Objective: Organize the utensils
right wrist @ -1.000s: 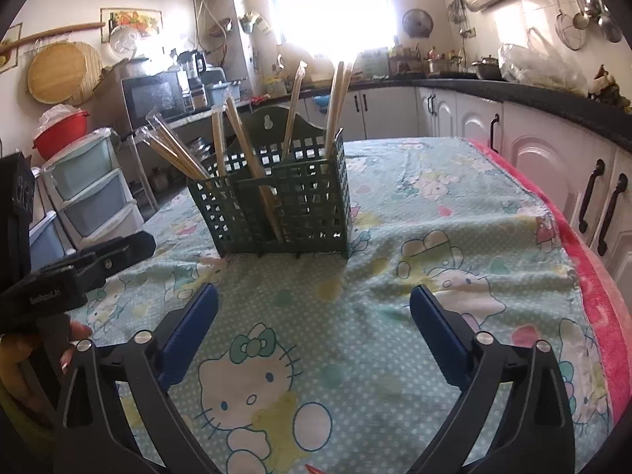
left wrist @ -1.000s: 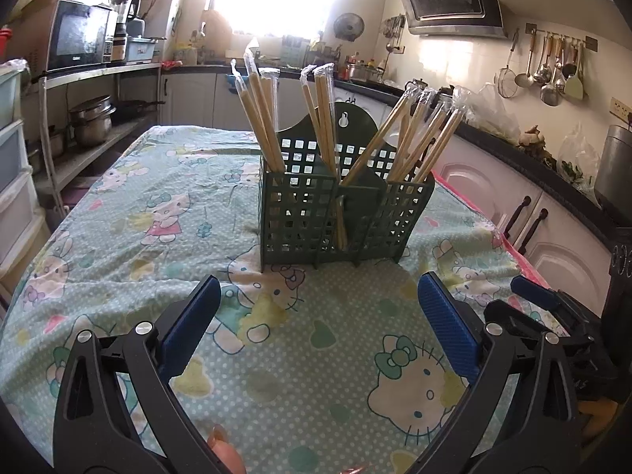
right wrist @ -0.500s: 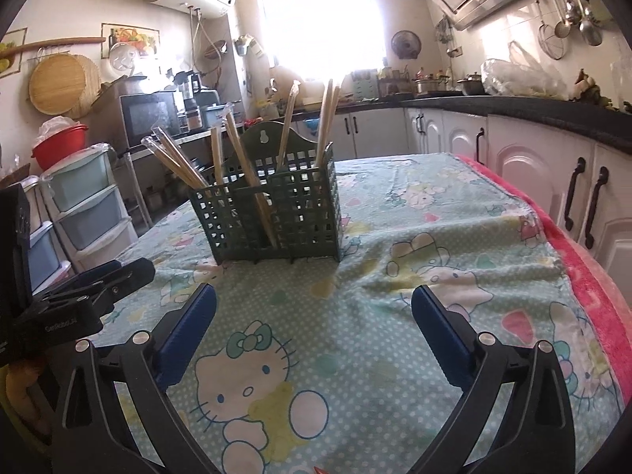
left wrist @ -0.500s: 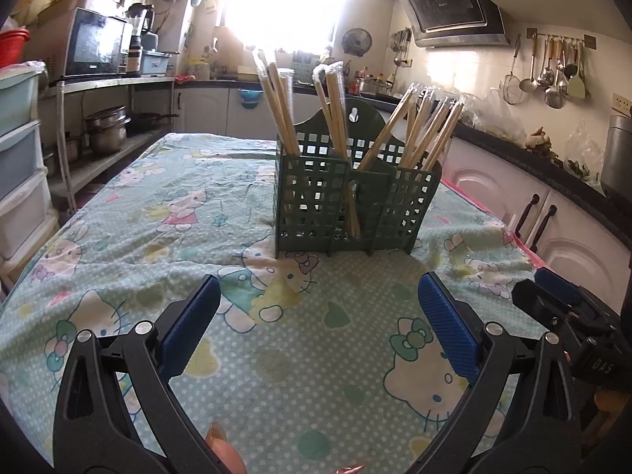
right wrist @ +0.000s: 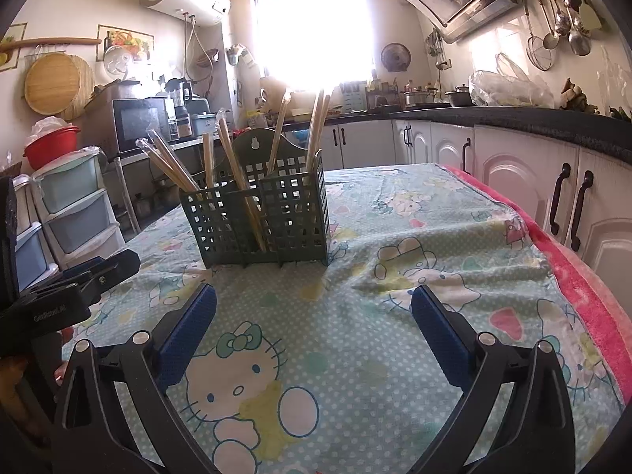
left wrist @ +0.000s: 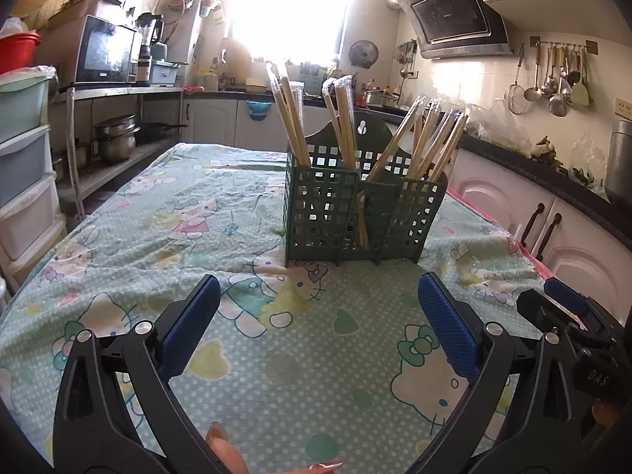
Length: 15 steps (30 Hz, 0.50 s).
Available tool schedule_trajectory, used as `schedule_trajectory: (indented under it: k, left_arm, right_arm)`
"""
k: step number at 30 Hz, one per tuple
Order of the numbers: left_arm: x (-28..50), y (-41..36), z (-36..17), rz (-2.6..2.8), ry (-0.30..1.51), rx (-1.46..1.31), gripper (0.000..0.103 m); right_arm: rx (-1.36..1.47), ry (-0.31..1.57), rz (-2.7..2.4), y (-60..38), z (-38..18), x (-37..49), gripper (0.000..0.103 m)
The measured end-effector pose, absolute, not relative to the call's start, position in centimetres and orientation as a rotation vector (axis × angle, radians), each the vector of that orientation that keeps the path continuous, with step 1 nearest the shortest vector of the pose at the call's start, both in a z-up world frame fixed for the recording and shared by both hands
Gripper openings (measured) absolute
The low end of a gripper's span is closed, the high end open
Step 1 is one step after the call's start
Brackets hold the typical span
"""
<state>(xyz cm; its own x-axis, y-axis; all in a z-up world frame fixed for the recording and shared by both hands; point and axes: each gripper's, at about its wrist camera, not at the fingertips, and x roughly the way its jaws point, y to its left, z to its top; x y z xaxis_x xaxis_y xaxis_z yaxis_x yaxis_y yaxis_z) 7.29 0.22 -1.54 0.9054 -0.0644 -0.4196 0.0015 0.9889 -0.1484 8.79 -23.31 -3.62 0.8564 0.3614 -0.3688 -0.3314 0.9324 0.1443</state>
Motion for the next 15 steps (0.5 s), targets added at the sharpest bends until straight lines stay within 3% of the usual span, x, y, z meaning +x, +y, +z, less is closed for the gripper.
schedule_trajectory:
  k: [15]
  left_arm:
    - [7.27, 0.01, -1.56, -0.037, 0.436, -0.142, 0.092]
  right_arm:
    - [0.076, 0.403, 0.362, -23.29, -3.6, 8.72, 0.096]
